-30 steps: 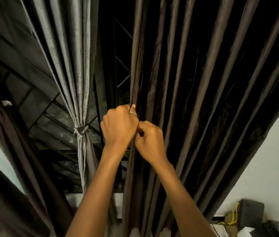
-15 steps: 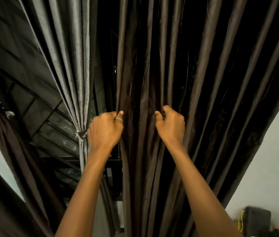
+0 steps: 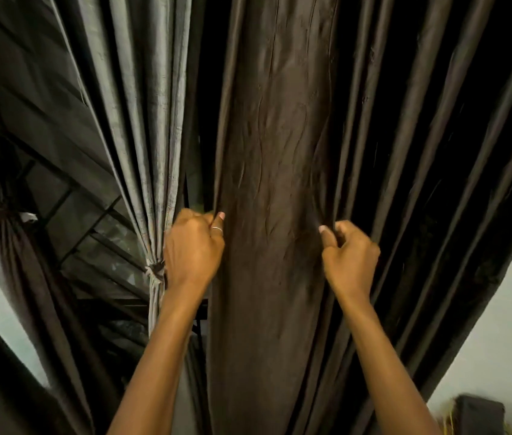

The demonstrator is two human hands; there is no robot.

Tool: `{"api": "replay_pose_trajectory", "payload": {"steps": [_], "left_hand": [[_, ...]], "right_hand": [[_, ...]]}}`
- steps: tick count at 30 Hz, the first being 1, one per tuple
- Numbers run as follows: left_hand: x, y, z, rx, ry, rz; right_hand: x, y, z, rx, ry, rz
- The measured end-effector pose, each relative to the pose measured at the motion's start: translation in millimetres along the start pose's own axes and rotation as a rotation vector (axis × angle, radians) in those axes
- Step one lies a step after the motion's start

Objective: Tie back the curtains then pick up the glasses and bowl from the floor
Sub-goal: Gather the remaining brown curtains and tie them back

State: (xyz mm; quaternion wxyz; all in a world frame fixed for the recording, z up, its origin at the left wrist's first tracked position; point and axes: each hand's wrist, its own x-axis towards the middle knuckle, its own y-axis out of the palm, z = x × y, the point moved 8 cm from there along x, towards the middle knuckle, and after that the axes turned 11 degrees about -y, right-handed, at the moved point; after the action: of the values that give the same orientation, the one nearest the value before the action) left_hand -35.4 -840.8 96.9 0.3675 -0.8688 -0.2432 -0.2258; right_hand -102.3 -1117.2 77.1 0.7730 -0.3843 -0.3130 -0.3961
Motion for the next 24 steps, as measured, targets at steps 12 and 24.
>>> {"api": "replay_pose_trajectory", "payload": {"steps": [12,24], "left_hand": [[-23.5,30.9,-32.3,-0.232,0.063,0.143],[-29.5,41.1,-49.6,-0.275,0.046,0.368]], "right_hand": [[-38.2,47.7,91.9,0.101,-0.249,0.091],[-44.0,49.5,90.7,0.002,-0.294,0.124]]}}
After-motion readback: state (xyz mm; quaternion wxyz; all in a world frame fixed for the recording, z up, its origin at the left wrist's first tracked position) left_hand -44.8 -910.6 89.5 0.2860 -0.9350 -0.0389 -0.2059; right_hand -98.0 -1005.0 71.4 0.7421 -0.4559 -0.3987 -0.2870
